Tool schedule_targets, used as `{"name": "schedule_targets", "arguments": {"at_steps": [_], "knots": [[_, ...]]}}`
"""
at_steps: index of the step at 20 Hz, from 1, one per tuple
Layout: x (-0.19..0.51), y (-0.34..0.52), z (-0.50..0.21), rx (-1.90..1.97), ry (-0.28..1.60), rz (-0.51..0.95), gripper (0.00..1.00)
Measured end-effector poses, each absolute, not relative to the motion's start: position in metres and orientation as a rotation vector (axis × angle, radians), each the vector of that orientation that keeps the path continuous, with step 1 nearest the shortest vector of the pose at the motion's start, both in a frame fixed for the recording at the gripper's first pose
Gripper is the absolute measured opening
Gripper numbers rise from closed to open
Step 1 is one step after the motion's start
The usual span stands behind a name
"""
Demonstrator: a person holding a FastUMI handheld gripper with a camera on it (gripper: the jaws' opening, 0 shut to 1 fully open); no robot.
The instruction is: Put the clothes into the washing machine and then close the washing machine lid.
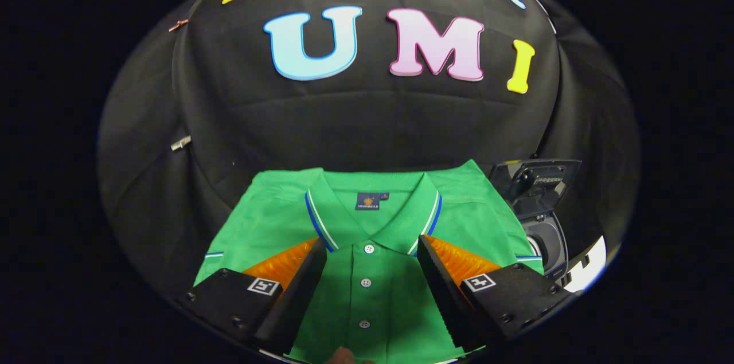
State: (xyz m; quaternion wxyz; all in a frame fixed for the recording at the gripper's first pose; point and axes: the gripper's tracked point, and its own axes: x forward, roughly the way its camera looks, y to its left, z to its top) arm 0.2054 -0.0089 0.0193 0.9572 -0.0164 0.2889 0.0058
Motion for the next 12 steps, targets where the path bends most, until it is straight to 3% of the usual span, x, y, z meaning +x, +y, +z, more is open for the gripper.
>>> {"name": "schedule_targets", "arguments": {"at_steps": [12], "knots": [[0.208, -0.015, -0.004, -0.047, 0.901, -0.005, 1.00]]}}
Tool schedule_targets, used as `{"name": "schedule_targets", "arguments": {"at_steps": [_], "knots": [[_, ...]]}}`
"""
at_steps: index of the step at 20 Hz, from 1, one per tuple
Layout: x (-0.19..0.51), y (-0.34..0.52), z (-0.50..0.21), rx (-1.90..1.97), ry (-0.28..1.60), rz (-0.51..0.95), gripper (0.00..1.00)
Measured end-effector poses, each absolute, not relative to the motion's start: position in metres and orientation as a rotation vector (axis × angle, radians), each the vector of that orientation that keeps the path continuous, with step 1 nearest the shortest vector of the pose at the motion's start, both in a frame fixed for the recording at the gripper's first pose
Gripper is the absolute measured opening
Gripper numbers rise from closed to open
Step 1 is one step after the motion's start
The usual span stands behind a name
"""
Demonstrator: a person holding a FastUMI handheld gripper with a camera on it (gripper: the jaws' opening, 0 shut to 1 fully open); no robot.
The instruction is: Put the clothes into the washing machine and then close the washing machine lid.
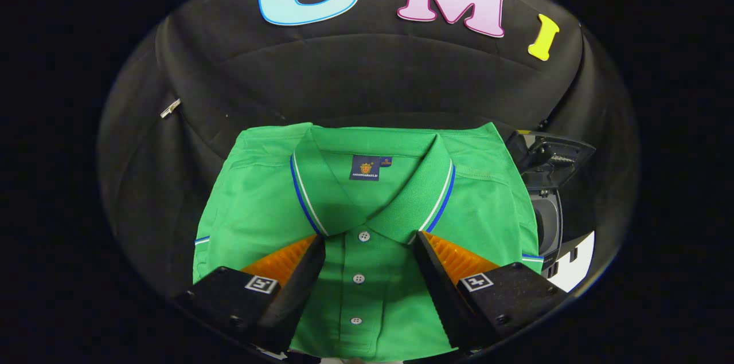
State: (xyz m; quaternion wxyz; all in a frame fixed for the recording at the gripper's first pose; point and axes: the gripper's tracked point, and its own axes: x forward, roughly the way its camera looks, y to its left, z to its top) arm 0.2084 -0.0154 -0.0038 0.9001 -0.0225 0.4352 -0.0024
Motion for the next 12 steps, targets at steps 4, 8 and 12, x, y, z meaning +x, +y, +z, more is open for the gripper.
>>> {"name": "schedule_targets", "arguments": {"at_steps": [4, 8, 12], "knots": [[0.2102, -0.0210, -0.0070, -0.057, 0.935, -0.014, 0.86], [0.2114, -0.0219, -0.0059, -0.068, 0.928, 0.023, 0.38], [0.2159, -0.0231, -0.0036, -0.053, 0.889, 0.074, 0.10]]}}
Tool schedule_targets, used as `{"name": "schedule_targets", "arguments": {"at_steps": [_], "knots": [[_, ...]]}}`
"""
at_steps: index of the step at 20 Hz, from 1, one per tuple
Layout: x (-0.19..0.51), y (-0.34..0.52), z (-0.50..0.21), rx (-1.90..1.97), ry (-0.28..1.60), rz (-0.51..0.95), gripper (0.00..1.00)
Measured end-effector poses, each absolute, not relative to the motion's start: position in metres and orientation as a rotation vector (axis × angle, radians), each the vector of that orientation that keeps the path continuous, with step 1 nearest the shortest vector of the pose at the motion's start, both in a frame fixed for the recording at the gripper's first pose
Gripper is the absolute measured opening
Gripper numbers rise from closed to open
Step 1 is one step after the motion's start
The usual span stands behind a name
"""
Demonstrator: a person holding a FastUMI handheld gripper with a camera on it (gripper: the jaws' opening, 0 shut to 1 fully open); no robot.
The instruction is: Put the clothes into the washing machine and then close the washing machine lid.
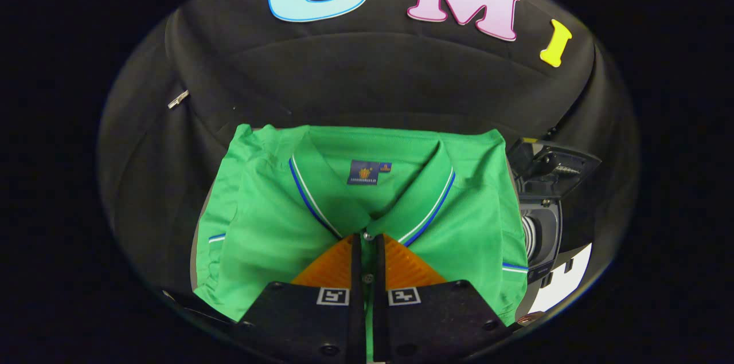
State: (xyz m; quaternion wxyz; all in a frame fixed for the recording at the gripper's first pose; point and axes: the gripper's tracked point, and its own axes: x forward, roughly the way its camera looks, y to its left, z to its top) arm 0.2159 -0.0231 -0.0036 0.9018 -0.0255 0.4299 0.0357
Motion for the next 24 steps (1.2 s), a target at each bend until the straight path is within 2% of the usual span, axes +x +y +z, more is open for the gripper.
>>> {"name": "schedule_targets", "arguments": {"at_steps": [8, 15, 23, 24], "knots": [[0.197, -0.012, 0.020, 0.057, 0.678, 0.144, 0.10], [0.183, 0.001, 0.081, 0.052, 0.452, 0.193, 0.07], [0.181, -0.013, 0.035, -0.017, 0.611, 0.110, 0.06], [0.179, -0.017, 0.034, -0.030, 0.617, 0.120, 0.37]]}}
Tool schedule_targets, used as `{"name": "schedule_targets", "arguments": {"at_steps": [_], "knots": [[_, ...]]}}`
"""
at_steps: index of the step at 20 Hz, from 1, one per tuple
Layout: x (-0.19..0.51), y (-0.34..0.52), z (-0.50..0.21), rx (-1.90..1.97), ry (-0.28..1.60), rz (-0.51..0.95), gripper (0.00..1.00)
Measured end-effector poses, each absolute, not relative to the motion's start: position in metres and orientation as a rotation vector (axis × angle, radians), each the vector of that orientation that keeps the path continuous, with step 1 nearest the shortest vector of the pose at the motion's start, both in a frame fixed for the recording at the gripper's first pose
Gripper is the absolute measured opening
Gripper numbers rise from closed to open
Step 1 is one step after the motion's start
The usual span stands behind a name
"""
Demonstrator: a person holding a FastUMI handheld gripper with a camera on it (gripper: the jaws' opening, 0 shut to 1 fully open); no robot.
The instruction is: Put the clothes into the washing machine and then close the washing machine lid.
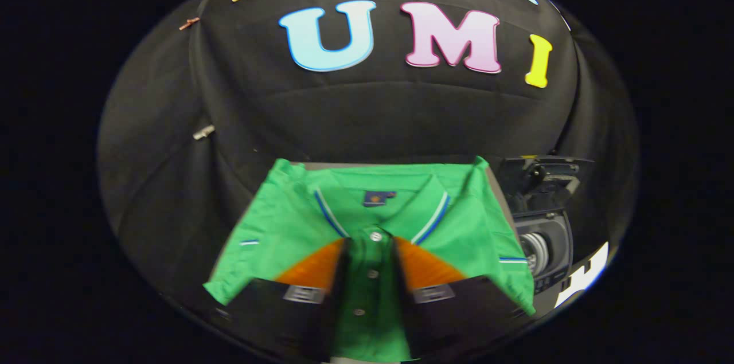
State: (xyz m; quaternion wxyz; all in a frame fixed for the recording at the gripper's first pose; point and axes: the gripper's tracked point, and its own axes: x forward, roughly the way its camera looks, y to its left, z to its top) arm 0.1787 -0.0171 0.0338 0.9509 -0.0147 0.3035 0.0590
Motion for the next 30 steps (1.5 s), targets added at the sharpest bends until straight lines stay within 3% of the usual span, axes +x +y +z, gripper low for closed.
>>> {"name": "schedule_targets", "arguments": {"at_steps": [2, 11, 13, 18, 20, 30], "knots": [[0.177, -0.014, 0.031, -0.035, 0.619, 0.128, 1.00], [0.189, -0.020, 0.000, -0.074, 0.717, 0.091, 1.00], [0.188, -0.017, -0.001, -0.084, 0.733, 0.116, 0.94], [0.193, -0.031, 0.003, 0.016, 0.721, 0.108, 0.23], [0.195, -0.030, 0.008, 0.042, 0.694, 0.118, 0.07], [0.187, -0.070, 0.092, 0.058, 0.440, 0.116, 0.07]]}}
